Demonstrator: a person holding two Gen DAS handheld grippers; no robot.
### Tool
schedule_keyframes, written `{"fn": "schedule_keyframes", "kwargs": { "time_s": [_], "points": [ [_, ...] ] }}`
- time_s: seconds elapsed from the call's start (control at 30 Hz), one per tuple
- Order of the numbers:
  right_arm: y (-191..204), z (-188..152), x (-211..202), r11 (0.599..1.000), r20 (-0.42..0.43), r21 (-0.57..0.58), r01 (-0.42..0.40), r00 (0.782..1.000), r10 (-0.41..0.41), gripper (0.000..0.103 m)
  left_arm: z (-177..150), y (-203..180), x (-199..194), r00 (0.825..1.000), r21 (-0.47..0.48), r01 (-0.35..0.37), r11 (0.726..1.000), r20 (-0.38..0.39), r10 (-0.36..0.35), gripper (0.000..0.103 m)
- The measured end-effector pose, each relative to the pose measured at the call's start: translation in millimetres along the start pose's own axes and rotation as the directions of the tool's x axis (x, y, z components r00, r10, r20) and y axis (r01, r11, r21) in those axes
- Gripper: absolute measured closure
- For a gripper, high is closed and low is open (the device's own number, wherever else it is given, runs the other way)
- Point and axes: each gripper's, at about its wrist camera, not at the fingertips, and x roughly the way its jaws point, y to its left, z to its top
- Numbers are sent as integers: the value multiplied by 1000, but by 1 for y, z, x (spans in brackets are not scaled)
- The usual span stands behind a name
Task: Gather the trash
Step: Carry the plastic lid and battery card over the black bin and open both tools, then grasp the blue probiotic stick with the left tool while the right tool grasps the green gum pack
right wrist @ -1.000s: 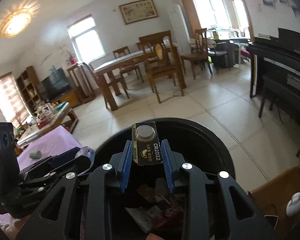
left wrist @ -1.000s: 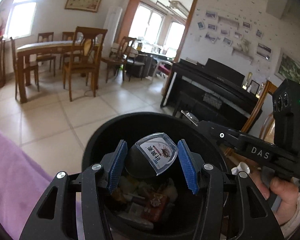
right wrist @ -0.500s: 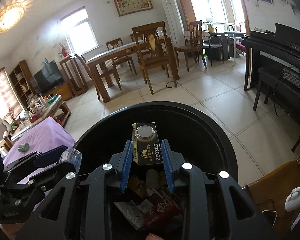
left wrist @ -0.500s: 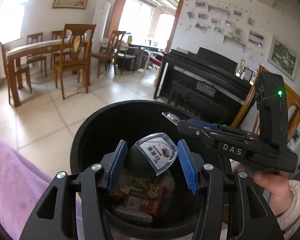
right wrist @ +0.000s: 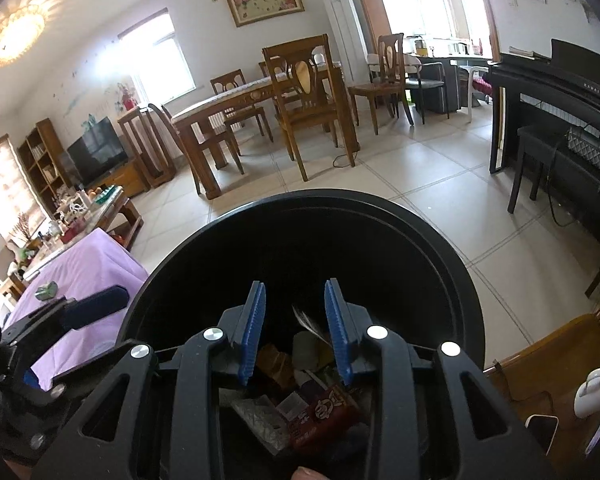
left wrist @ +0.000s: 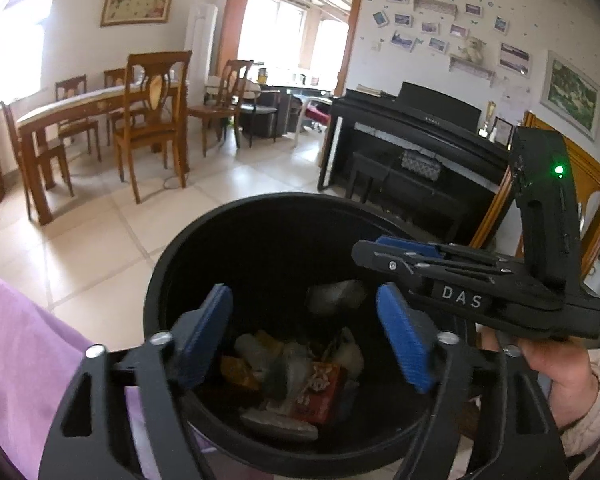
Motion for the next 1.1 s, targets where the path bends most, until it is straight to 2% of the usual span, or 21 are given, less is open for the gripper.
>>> {"fn": "schedule_keyframes", "kwargs": {
  "time_s": [0.07,0.13,0.17,0.23,0.43,0.53,0.6,0.7,0.77,0.83,0.87,0.97,1.03,1.1],
  "points": [
    [0,-1,0,1000,-3,1,-2,1000,2,70,-1,0,-1,1000,3,-4,1000,2,4,22],
    [0,-1,1,1000,-8,4,-6,1000,6,53,-1,0,-3,1000,4,-1,1000,3,1,21],
    [-1,-1,0,1000,-4,10,-8,1000,8,39,-1,-1,-3,1000,3,-2,1000,4,2,19],
    [-3,0,-3,1000,8,18,-15,1000,15,38,-1,1,-6,1000,-1,-21,1000,16,21,13],
    [-1,1,-8,999,28,36,-28,999,27,36,1,8,-18,998,-26,-16,1000,57,17,10],
    [3,6,-19,997,67,52,-59,996,56,26,4,20,-32,996,-72,-32,997,77,37,10],
    [9,9,-27,997,91,40,-73,993,69,25,4,36,-51,993,-123,-85,989,68,94,10],
    [21,12,-30,996,94,-1,-90,992,90,25,-7,68,-91,980,-187,-182,965,47,194,10],
    [35,12,-26,992,70,-34,-119,990,121,25,-18,92,-123,959,-206,-266,942,41,280,10],
    [52,11,-20,986,42,-76,-148,988,152,25,-35,122,-157,917,-201,-388,900,18,399,10],
    [68,9,-16,979,19,-111,-172,984,175,25,-43,135,-171,894,-197,-438,877,5,448,10],
    [110,6,-1,945,-60,-201,-258,966,251,25,-74,184,-204,801,-128,-598,791,-81,593,11],
    [142,4,8,914,-113,-255,-315,949,296,25,-84,206,-215,779,-91,-625,775,-126,614,16],
    [182,2,20,863,-180,-320,-390,920,349,25,-94,228,-224,775,-77,-625,777,-179,606,19]
  ]
}}
